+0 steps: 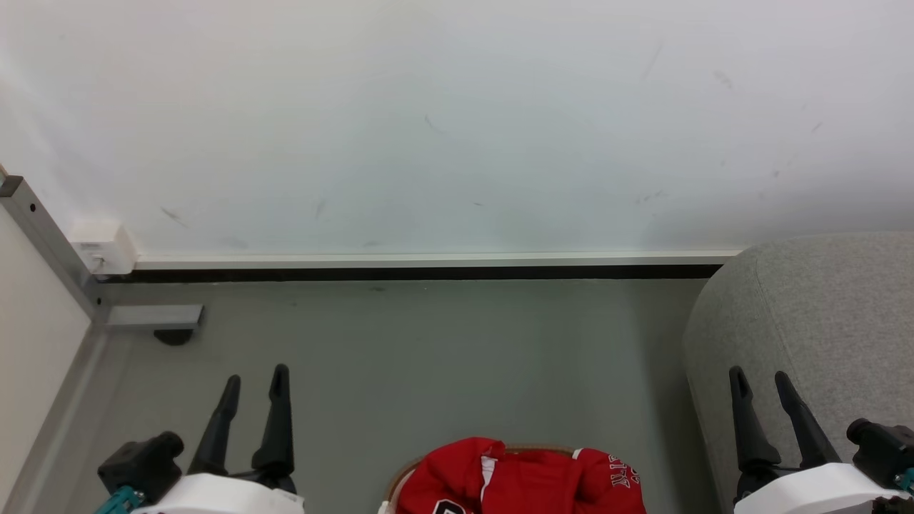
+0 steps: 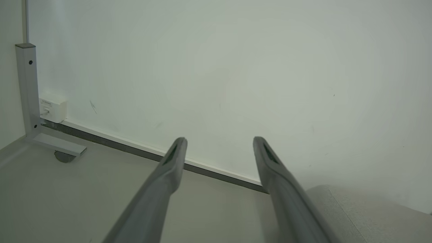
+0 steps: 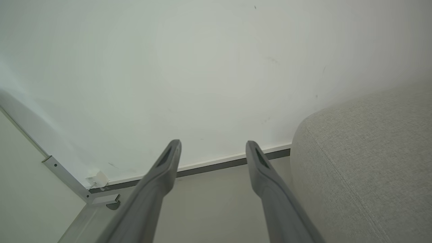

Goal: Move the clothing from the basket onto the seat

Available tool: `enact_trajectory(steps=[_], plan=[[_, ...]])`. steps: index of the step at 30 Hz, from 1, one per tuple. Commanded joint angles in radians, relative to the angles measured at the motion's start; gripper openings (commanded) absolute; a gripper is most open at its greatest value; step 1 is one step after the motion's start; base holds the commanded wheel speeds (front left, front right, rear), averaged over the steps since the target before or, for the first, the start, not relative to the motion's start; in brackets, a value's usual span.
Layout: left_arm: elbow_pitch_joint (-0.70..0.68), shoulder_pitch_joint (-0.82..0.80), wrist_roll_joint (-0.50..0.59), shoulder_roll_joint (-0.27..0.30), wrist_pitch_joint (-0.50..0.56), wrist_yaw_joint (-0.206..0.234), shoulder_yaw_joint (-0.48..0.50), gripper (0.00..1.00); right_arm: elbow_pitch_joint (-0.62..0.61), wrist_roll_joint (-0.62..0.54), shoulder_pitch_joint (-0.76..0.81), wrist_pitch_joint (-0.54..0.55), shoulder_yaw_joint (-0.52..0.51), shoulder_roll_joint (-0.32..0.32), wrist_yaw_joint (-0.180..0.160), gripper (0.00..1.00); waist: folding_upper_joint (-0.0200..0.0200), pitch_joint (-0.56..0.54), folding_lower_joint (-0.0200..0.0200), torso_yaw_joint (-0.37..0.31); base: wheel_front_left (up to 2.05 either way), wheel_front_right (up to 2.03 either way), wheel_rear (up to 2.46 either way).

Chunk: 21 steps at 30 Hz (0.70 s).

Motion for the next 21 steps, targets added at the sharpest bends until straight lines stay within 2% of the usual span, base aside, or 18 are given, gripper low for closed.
enact_trajectory(steps=[1, 21], plan=[[-0.009, -0.001, 0.026, 0.012, -0.011, 0.002, -0.002, 1.0, -0.013, -0.025, -0.003, -0.006, -0.001, 0.0, -0.001, 1.0, 0.0, 0.0, -0.0001, -0.001, 0.0, 0.0, 0.0], [-0.01, 0.006, 0.193, 0.015, -0.056, 0.007, -0.012, 1.0, 0.008, -0.187, -0.007, -0.054, 0.006, 0.017, -0.002, 1.0, 0.0, -0.007, -0.0001, -0.004, 0.0, 0.0, 0.0]])
